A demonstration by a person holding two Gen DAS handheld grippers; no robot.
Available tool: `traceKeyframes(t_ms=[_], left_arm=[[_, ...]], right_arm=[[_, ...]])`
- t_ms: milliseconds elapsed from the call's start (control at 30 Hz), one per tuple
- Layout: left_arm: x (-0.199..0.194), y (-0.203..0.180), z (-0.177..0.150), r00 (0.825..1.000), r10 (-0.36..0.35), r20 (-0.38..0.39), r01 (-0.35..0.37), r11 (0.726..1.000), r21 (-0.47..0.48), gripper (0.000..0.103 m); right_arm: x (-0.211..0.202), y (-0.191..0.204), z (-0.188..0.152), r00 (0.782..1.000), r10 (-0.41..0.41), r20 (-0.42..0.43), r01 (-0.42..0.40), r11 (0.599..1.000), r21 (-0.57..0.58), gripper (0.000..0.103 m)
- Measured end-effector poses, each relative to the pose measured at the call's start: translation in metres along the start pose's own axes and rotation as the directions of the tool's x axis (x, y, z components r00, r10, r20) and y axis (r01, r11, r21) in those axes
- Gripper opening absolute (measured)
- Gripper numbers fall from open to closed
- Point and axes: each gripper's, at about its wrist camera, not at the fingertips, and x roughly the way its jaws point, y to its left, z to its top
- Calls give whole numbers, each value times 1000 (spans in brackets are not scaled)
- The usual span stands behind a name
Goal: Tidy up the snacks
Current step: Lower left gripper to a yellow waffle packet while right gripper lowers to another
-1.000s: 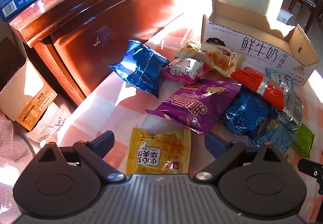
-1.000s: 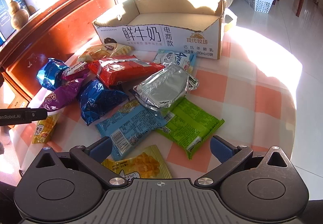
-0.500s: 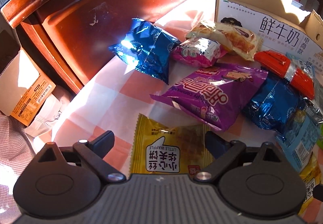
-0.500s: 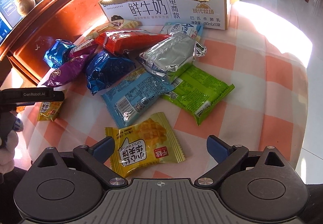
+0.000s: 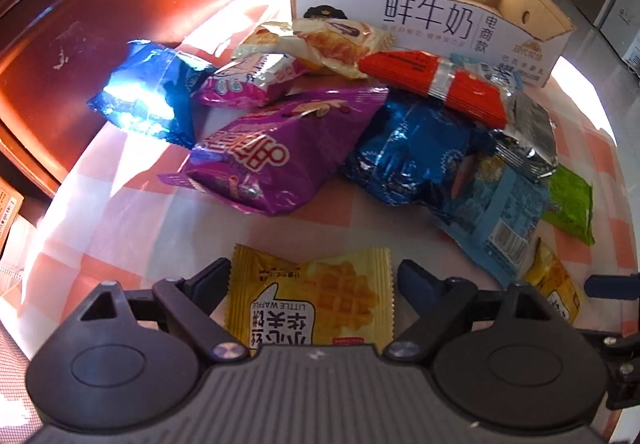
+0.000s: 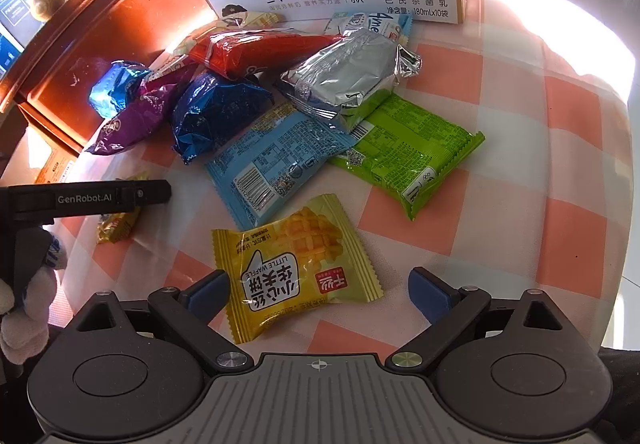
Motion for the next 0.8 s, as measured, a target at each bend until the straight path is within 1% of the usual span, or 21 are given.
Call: traceKeyframes(t_ms=[67,100,167,200,300,467,533,600,667,800], left_arm=[[-5,-8,-3,998,-56,12,56,998,27,88],[-7,-11,-3,998,-66,18,65,997,34,88],[-13,-14,-3,998,-49,40,46,997,55,88],[-14,-15,-3,998,-33,48,30,998,61,88],[-18,-17,-5,999,-10,32,7,997,83,88],[-17,-25,-10,1000,17,25,-21,988,156,88],[-17,-23,-11,1000,15,22,-18,989,148,88],[-20,-21,-11,1000,-10,22,7,989,145,88],[-22,-22,-15,999,-24,23,20,986,164,90],[-17,-26,-21,1000,7,14,-10,976,220,91]], right_arm=[[-2,-1,0,1000,28,-1,-28,1000,10,95],[-4,-3,1,999,44,-2,-44,999,15,95],[-8,-3,0,999,33,5,-33,999,5,95],[-9,-3,-1,1000,7,10,-7,1000,-12,95],[-10,-3,-6,1000,-24,7,25,999,-40,95],[-5,5,-8,998,-64,26,66,993,-99,95],[-2,8,-8,997,-63,34,67,992,-110,96],[2,13,-7,997,-70,35,74,988,-132,97],[6,16,-7,996,-86,35,90,984,-156,97],[11,21,-6,991,-124,57,133,972,-196,97]])
